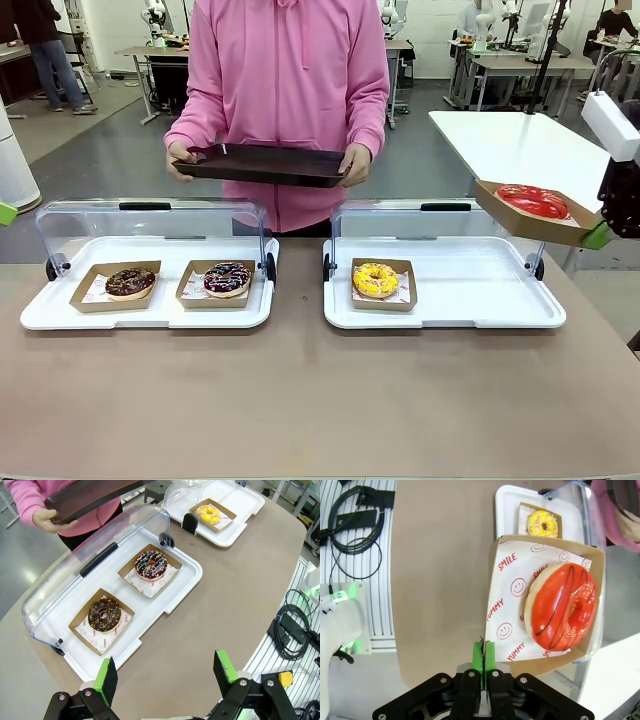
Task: Provide the desired donut to the person.
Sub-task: Place the picked Paper togo box onto the Handle tray extended by the person.
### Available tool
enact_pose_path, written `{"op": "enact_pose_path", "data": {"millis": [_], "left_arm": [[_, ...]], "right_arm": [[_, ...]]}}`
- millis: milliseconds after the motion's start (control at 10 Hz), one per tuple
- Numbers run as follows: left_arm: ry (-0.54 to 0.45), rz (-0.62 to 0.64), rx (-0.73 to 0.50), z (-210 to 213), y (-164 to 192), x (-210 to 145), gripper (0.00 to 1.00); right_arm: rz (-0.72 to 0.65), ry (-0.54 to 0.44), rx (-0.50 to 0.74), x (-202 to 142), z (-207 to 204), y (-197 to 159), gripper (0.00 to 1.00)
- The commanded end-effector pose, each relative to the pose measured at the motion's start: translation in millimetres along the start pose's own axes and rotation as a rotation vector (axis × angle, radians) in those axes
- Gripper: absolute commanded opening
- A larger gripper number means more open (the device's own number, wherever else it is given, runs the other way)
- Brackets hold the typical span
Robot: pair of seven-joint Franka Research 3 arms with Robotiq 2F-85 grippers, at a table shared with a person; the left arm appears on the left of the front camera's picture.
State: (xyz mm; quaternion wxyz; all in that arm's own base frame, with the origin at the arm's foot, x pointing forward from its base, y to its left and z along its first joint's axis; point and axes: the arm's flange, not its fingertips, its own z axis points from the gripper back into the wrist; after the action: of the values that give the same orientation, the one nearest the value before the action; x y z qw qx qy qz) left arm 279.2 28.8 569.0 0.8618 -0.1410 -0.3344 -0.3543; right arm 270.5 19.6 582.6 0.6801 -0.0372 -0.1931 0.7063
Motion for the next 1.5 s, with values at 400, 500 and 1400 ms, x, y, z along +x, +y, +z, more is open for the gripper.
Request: {"op": "enact_pose_path", "data": {"millis": [400, 500, 1400], "left_arm": [[-0.007, -0.002, -0.002, -0.4, 0.8, -0.7, 1.00], [-0.007, -0.002, -0.002, -0.4, 0.8, -0.7, 1.00], [-0.007, -0.002, -0.002, -0.4, 0.8, -0.7, 1.00]], "right_arm": [[0.009, 0.013, 0.007, -1.4, 0.1, 1.0, 0.00], [0.009, 0.013, 0.007, -1.4, 0.1, 1.0, 0.00], [0.009, 0.013, 0.007, -1.4, 0.1, 1.0, 0.00]]}}
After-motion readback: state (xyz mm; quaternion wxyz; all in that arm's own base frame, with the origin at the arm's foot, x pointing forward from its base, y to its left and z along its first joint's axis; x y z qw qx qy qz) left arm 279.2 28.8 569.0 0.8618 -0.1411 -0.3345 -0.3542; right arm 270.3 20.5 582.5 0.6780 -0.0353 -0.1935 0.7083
